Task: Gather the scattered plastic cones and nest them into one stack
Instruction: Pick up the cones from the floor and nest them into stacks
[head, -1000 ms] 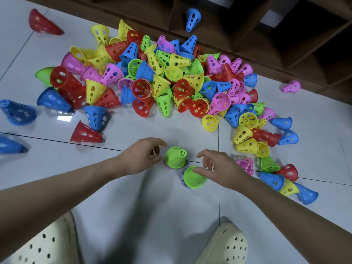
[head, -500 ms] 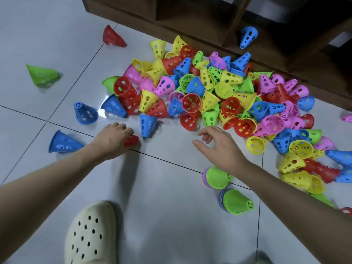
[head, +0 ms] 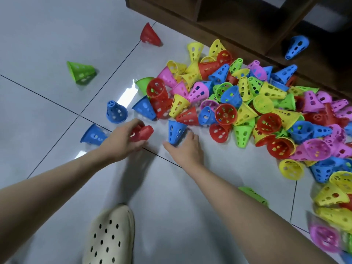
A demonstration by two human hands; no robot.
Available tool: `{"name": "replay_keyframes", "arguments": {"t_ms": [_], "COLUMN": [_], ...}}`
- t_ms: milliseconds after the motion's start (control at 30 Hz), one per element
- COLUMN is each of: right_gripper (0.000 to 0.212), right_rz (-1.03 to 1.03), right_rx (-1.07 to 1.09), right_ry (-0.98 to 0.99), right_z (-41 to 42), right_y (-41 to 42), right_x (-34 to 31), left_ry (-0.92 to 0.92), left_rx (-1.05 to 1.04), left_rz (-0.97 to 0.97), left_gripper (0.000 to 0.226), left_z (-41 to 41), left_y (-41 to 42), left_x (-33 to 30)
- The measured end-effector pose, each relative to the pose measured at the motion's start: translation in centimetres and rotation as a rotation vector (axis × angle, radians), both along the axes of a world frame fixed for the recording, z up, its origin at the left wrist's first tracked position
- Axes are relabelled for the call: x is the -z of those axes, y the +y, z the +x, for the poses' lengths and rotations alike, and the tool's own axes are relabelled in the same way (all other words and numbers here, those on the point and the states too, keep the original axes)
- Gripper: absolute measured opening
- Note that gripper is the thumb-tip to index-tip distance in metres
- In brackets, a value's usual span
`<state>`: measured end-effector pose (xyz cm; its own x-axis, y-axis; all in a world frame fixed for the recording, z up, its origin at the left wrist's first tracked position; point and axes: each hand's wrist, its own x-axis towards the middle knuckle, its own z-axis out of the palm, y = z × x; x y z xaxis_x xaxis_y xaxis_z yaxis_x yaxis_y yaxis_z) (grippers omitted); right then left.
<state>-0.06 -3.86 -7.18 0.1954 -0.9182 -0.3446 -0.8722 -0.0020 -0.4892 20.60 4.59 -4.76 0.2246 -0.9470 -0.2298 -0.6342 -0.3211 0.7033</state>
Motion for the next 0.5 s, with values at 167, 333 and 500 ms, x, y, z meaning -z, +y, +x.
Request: {"name": "replay_keyframes", "arguments": {"t_ms": [167, 333, 500], "right_gripper": [0.081, 0.049, 0.041], "right_rz": [-0.115, -0.030, -0.051], "right_rx": [-0.020, -0.074, -0.195], "right_ry": [0.007, -0.104, -0.149], "right_z": [1.9, 0.3, -4.8], "right_y": [-1.4, -4.3, -5.3], "right_x": [0.8, 0.9, -3.0], "left_ry": [0.075, 0.093, 0.124], "left_rx": [-0.165, -0.198, -0.171], "left_rz": [-0.067, -0.138, -0.259], "left_gripper": [0.038, 0.037, 0.036], "left_z": [0.0, -1.0, -3.2], "left_y": [-0.1, -1.0, -2.9], "left_x": [-1.1, -2.2, -3.2]}}
